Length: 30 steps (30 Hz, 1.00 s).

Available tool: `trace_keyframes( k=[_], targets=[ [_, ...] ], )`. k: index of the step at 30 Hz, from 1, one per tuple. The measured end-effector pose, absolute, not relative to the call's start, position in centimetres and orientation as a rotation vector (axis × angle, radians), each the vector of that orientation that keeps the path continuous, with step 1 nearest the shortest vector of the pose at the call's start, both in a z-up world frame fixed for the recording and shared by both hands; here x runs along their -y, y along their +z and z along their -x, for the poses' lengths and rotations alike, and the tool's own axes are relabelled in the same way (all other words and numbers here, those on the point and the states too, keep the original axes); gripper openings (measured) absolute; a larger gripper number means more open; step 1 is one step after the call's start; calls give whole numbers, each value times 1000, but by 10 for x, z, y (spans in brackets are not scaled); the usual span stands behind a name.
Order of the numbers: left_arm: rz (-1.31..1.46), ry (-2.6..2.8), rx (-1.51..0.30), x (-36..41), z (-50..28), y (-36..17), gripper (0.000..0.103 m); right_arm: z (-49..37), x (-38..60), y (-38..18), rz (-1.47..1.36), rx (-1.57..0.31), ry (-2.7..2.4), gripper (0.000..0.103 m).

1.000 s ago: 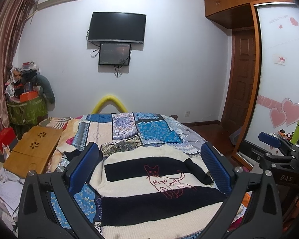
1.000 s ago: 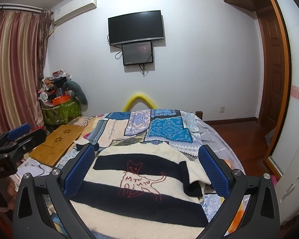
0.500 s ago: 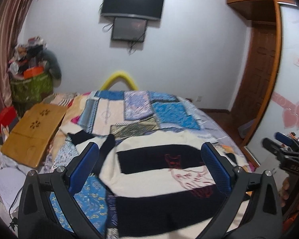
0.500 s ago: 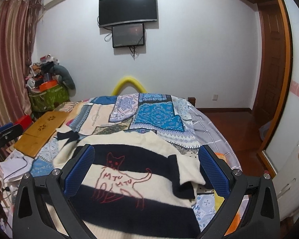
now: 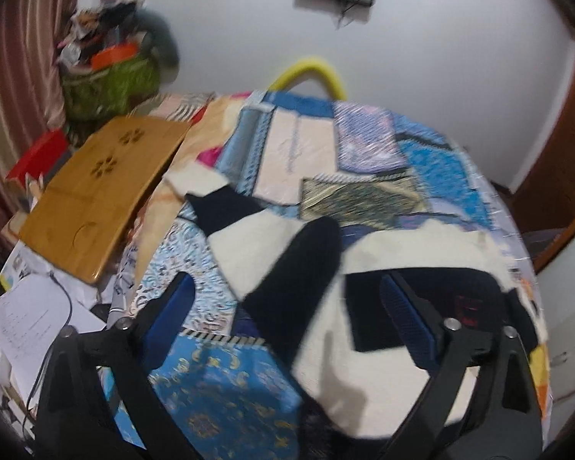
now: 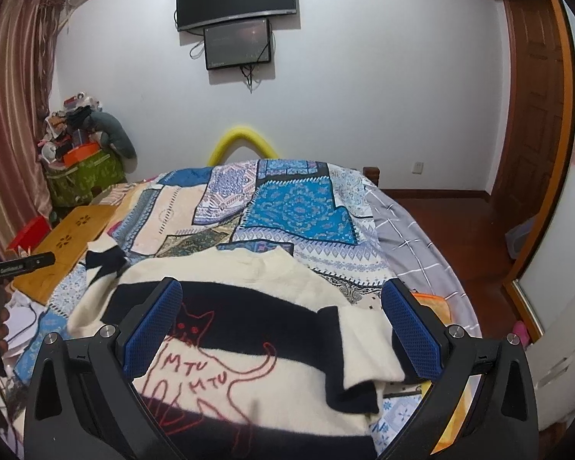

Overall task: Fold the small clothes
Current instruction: 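Grasp a sweater sleeve with each gripper and lift it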

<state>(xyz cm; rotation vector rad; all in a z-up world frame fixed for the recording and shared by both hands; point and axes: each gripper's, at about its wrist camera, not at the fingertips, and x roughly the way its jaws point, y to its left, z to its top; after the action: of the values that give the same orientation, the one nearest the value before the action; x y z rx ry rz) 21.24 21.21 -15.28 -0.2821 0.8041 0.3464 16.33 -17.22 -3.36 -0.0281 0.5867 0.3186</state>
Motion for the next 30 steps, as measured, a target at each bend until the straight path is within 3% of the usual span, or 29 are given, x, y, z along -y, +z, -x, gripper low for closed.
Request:
trace_keyframes(
  k=[20, 21, 22, 24, 30],
  targets=[
    [514, 455, -1061, -306, -286, -273, 62, -220, 198, -108, 29, -816, 288, 101],
    [539, 442, -1073, -308, -288, -278, 56, -222, 203, -113, 31, -835, 270, 101],
    [558, 427, -1079, -309, -290, -283, 42, -226, 210, -120, 33, -859, 247, 101],
    [595, 397, -1097, -308, -294, -292, 32, -231, 221, -131, 36, -896, 219, 101],
    [566, 377, -1072, -300, -297, -291, 18, -246, 236, -159, 9, -1007, 211, 100]
  ],
)
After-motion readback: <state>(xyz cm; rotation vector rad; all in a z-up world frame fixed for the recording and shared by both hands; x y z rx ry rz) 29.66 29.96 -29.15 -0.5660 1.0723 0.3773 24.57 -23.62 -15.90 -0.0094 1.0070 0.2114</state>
